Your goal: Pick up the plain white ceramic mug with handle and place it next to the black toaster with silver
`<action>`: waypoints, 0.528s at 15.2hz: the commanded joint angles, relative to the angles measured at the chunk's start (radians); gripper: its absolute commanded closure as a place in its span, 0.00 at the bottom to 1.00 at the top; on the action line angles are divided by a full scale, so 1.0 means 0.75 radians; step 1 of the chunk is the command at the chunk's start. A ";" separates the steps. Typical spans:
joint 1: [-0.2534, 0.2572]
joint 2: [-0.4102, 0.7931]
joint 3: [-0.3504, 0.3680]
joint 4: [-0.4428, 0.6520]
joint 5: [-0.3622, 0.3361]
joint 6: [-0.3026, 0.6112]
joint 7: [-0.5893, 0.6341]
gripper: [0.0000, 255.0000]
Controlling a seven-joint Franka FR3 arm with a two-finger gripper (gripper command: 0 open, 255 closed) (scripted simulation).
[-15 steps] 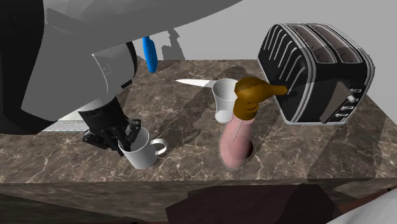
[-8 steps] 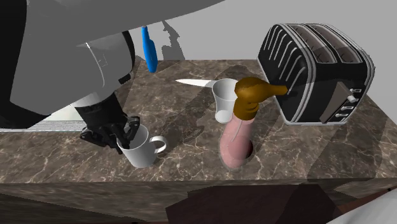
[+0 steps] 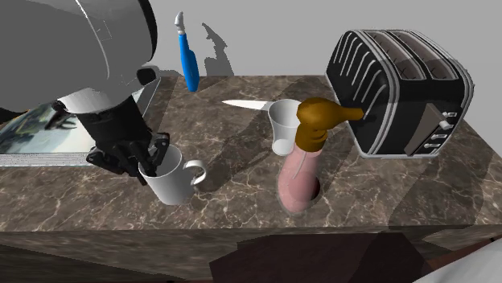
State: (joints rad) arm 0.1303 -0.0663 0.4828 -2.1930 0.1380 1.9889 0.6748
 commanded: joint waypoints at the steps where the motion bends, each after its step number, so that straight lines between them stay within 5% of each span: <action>1: -0.002 -0.019 -0.004 0.020 0.006 -0.038 -0.005 1.00; 8: -0.005 -0.066 -0.013 0.103 0.019 -0.165 -0.010 1.00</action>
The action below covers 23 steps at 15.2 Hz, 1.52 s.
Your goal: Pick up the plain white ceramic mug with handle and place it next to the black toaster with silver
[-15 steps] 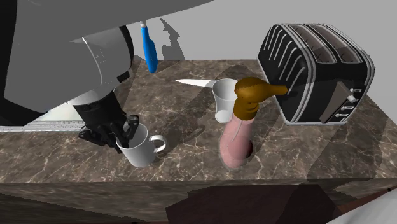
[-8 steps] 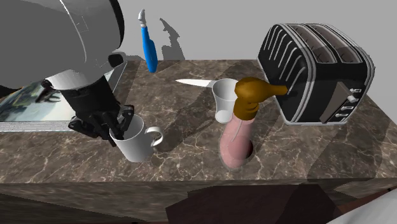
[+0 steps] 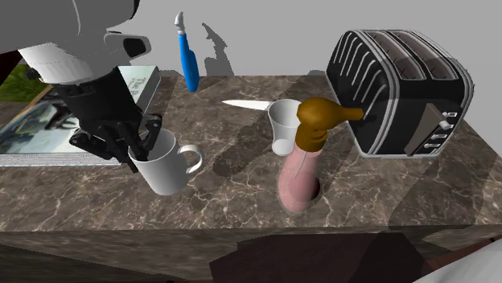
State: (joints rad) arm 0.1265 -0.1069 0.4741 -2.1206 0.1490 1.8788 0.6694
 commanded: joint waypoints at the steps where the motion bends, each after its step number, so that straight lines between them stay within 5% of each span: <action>1: -0.001 -0.017 -0.003 0.019 0.005 -0.036 -0.002 1.00; 23: -0.011 -0.055 -0.026 0.377 0.006 -0.428 0.020 1.00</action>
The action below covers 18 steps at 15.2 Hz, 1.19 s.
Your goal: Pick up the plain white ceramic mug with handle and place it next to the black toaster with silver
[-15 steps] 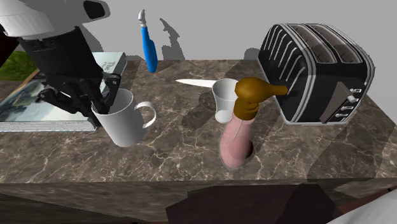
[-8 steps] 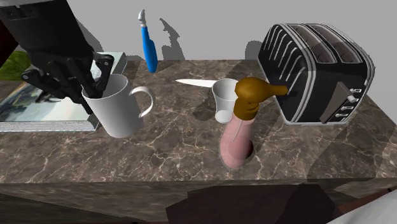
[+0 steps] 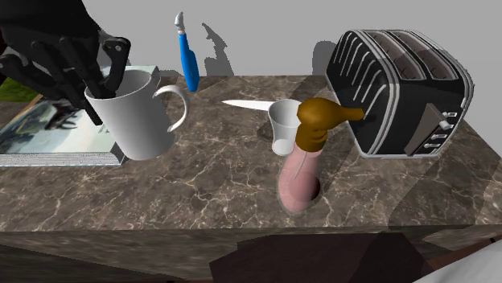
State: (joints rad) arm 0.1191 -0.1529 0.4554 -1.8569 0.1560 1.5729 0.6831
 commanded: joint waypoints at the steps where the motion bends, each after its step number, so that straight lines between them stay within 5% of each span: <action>1: -0.002 0.008 -0.002 0.046 -0.004 -0.038 0.004 1.00; 14: -0.004 0.067 0.001 0.341 -0.025 -0.277 0.043 1.00; 18: -0.042 -0.066 -0.067 0.213 0.004 -0.285 -0.069 1.00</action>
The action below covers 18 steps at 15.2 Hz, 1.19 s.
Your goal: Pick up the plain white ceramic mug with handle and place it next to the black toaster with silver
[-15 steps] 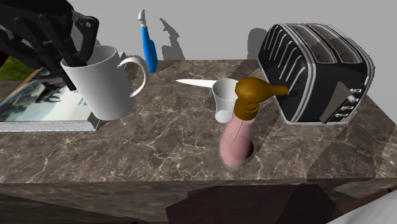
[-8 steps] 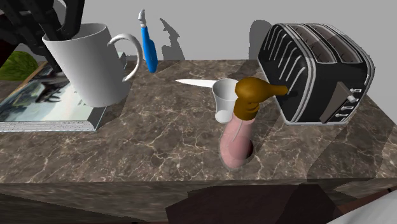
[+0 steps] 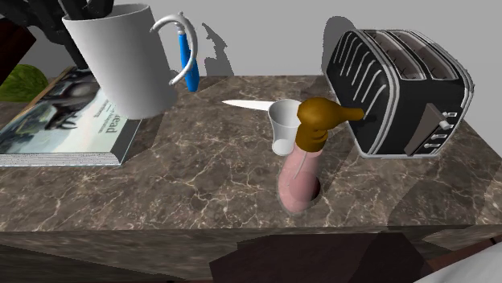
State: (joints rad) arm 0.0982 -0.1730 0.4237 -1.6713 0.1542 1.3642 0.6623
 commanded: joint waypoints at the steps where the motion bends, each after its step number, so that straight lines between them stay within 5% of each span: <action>1: -0.024 -0.081 -0.049 -0.075 0.012 -0.010 -0.078 1.00; 9: -0.086 -0.354 -0.246 -0.333 -0.015 -0.048 -0.356 1.00; 18: -0.154 -0.554 -0.475 -0.505 -0.149 -0.097 -0.651 1.00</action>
State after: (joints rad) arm -0.0098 -0.5784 0.0892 -2.0394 0.0589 1.2931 0.2040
